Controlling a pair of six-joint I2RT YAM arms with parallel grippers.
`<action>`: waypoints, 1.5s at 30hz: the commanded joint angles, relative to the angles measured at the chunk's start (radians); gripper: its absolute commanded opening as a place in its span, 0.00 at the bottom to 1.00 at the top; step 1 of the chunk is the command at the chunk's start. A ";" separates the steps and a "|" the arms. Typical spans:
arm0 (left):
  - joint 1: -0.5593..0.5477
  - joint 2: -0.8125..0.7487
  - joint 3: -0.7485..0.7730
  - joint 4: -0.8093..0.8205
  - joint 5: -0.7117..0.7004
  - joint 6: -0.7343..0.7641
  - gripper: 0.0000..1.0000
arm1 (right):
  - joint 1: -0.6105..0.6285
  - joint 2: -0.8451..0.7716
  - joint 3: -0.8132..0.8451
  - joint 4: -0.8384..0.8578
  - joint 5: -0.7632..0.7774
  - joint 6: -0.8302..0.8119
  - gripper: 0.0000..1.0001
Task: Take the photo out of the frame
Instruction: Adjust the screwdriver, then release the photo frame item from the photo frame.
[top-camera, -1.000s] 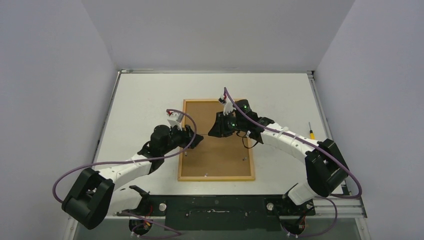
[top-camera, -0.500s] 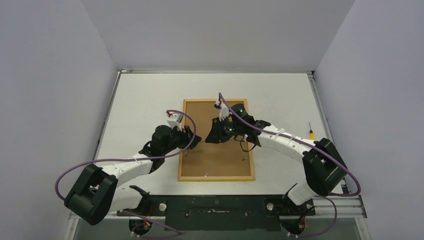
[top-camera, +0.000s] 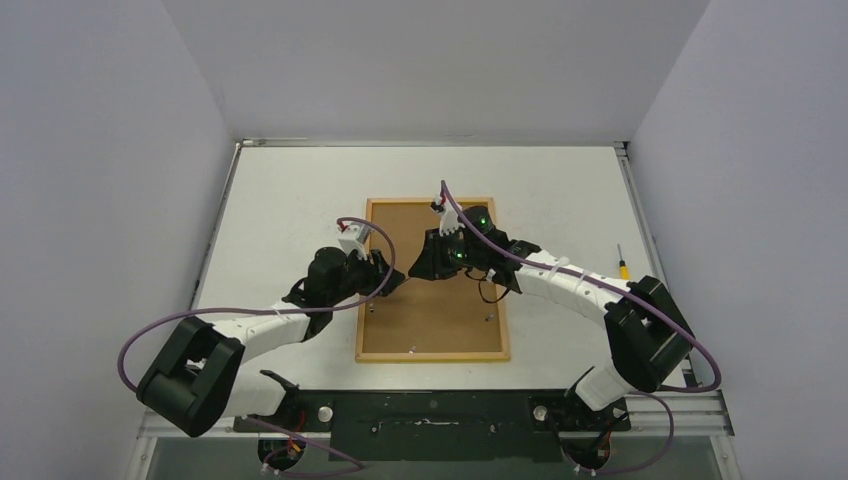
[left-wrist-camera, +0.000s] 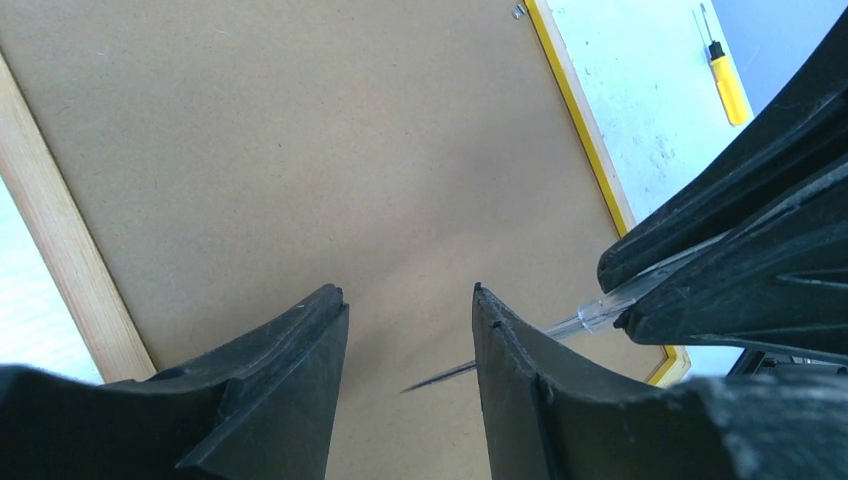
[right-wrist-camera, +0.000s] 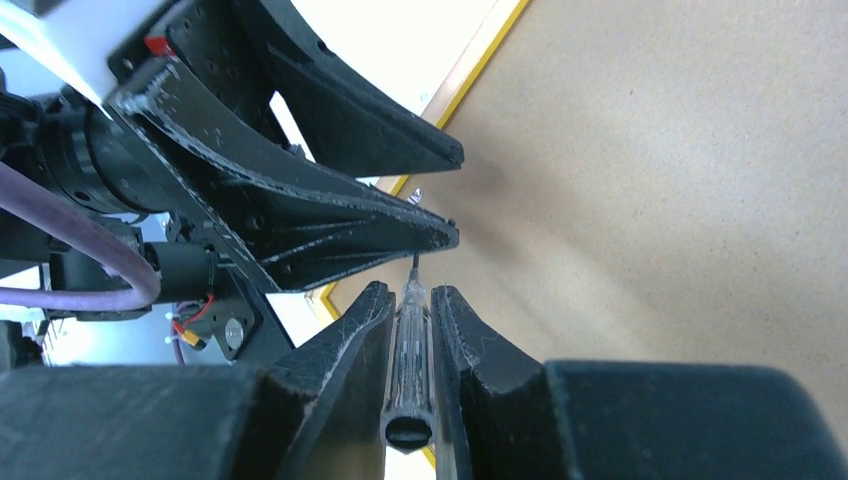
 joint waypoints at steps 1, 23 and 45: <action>-0.003 0.020 0.031 0.049 0.079 -0.011 0.47 | 0.003 0.010 0.029 0.184 0.043 0.049 0.05; 0.002 -0.148 0.029 -0.227 -0.387 0.014 0.59 | -0.172 -0.067 0.098 -0.179 0.481 -0.062 0.05; 0.006 0.006 0.136 -0.388 -0.522 -0.001 0.57 | -0.179 -0.115 0.049 -0.145 0.761 -0.056 0.05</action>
